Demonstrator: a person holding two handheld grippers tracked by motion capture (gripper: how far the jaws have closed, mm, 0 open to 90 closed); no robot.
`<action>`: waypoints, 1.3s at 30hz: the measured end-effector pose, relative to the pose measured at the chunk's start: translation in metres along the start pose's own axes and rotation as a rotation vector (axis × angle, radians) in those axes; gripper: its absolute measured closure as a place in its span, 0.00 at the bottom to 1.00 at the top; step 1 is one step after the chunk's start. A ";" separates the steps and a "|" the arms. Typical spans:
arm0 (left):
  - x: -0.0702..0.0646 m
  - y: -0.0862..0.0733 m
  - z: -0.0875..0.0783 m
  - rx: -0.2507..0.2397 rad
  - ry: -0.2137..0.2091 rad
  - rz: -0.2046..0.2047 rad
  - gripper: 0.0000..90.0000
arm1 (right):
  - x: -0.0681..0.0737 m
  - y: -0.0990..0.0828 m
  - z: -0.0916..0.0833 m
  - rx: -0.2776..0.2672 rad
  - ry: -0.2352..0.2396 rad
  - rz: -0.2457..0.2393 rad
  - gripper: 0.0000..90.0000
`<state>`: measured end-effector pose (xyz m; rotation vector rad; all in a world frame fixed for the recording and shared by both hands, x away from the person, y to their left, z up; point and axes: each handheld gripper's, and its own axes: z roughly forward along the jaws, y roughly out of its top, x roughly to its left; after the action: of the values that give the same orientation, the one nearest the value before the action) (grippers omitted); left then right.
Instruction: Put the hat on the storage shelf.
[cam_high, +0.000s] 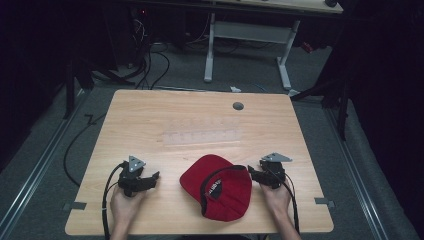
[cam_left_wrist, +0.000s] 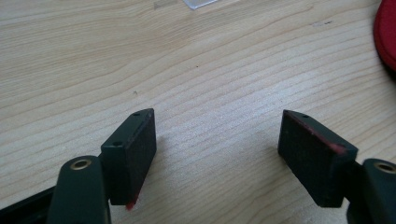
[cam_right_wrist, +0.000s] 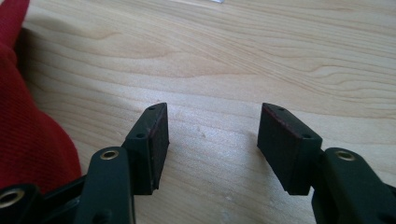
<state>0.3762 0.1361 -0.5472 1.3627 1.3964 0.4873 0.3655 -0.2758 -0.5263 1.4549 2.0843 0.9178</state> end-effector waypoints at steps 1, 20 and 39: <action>0.000 0.000 0.000 0.000 0.000 0.000 0.31 | -0.001 0.000 -0.001 -0.004 0.002 0.002 0.49; 0.000 0.000 0.000 0.000 0.000 0.000 0.31 | 0.004 0.000 -0.040 -0.128 0.115 0.016 0.45; 0.000 0.000 0.000 0.000 0.000 0.000 0.31 | 0.026 0.005 -0.050 -0.155 0.213 -0.047 0.39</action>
<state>0.3762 0.1361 -0.5472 1.3629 1.3962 0.4872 0.3254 -0.2637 -0.4880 1.2719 2.1309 1.2335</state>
